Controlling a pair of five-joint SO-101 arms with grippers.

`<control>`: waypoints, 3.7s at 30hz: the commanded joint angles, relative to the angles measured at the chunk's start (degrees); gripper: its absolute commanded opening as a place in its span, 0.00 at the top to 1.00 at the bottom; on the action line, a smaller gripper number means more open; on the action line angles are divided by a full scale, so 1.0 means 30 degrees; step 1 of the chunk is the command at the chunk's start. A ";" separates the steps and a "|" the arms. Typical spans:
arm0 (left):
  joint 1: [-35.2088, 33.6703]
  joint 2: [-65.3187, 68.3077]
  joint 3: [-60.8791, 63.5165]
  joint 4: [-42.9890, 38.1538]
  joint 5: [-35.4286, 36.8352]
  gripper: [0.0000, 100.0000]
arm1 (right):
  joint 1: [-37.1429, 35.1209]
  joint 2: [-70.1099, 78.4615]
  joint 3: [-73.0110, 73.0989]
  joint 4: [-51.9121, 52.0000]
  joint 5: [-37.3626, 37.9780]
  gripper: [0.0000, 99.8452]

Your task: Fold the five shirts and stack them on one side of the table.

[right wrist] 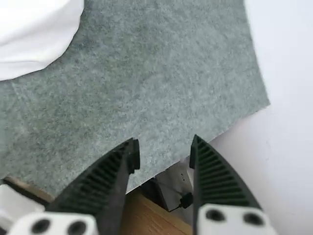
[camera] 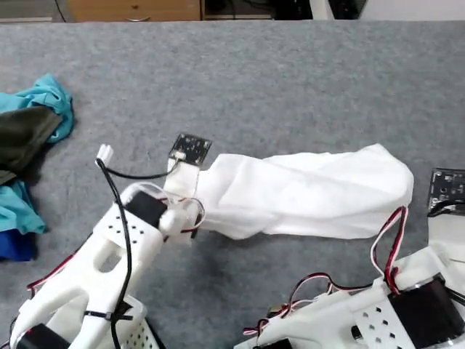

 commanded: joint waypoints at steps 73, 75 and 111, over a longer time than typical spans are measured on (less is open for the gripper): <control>-0.1465 0.2271 0.5011 -0.5685 0.1846 0.75 | -1.6396 1.0886 0.2593 -0.2374 -0.9026 0.76; -0.1407 0.3092 0.4513 -0.5714 0.2139 0.75 | -1.6396 1.0886 0.2945 -0.2403 -0.9143 0.76; -0.2755 -0.1890 0.1670 0.2784 -0.3048 0.94 | -1.6425 0.6491 0.2271 -0.1407 -0.6916 0.76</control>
